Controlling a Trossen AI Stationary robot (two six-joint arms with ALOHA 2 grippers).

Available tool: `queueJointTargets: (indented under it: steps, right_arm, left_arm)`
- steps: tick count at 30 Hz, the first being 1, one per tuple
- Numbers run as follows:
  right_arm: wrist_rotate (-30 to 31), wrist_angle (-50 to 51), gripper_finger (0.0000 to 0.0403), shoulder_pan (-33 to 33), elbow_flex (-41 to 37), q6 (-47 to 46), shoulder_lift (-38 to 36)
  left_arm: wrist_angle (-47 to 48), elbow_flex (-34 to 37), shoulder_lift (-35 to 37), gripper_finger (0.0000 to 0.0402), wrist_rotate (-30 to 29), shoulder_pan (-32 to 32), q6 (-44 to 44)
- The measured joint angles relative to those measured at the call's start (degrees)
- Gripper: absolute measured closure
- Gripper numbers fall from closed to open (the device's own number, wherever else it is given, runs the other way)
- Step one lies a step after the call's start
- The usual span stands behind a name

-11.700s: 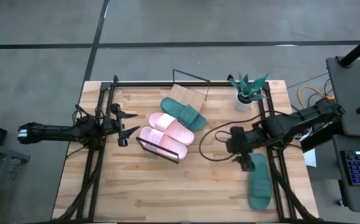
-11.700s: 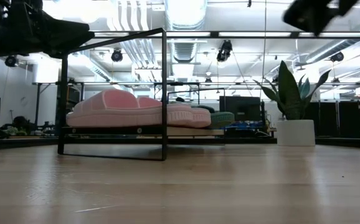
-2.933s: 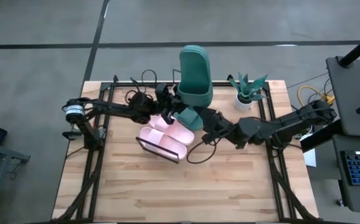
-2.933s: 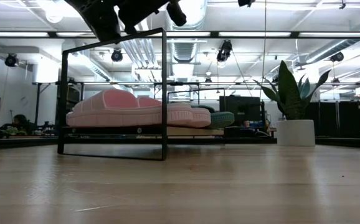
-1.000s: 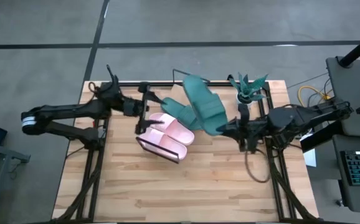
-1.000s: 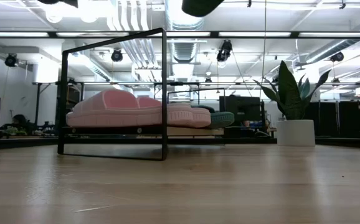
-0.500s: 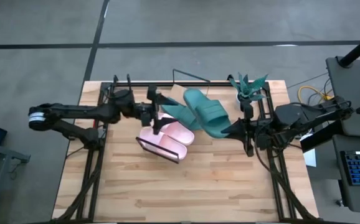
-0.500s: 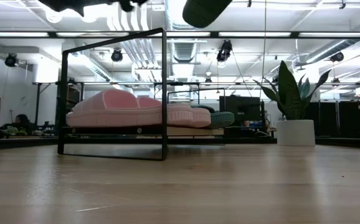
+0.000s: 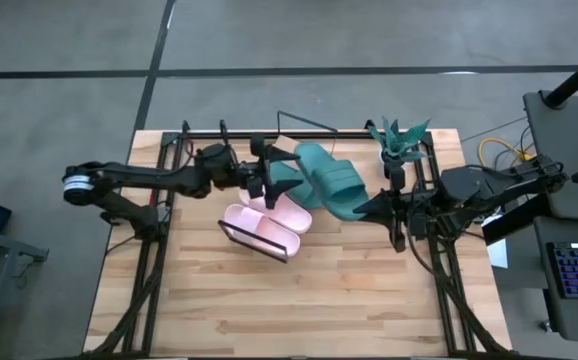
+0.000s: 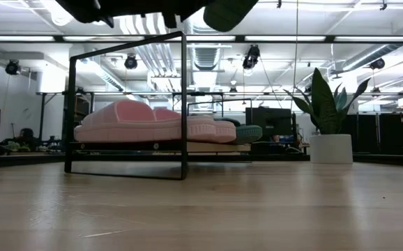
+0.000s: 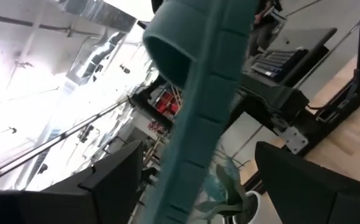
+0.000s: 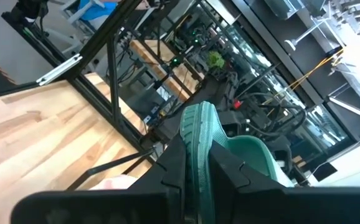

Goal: Pick and place slides into the shelf
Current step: Put the dark green slide on the shelf

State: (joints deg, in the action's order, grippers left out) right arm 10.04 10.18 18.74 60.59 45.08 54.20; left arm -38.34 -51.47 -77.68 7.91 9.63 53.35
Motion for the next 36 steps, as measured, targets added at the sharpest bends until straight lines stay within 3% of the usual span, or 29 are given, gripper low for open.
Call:
queueJointTargets:
  steps: [8,12,17,22,24,28,36]
  right_arm:
    - [-2.97,-0.22,0.0375,-0.02,-0.02,-0.54,0.36]
    - [-2.87,-0.11,0.0375,0.0,-0.02,-0.54,0.3]
    - [-2.49,0.17,0.0375,-0.02,-0.02,-1.16,0.32]
    - [-0.15,0.0,0.0375,0.0,-0.02,-1.38,0.24]
    - [0.24,0.05,0.0374,0.0,0.0,-1.42,0.24]
    - [1.29,0.59,0.0328,0.0,0.0,-2.1,0.25]
    - [15.77,6.8,0.0237,0.84,-0.02,-4.79,-0.75]
  left_arm:
    - [2.22,-3.71,-3.36,0.011,-0.99,0.02,-0.03]
    - [3.4,-4.7,-4.49,0.0131,-1.05,0.02,-0.41]
    - [3.17,-4.69,-3.82,0.0213,-1.09,0.0,-0.4]
    - [3.92,-4.39,-3.14,0.0337,-1.27,0.0,0.16]
    - [3.89,-4.39,-3.05,0.0349,-1.98,0.0,0.24]
    - [4.18,-4.37,-2.95,0.0349,-5.07,-0.11,2.86]
    - [5.42,-3.23,-2.83,0.0349,-17.19,-0.07,8.94]
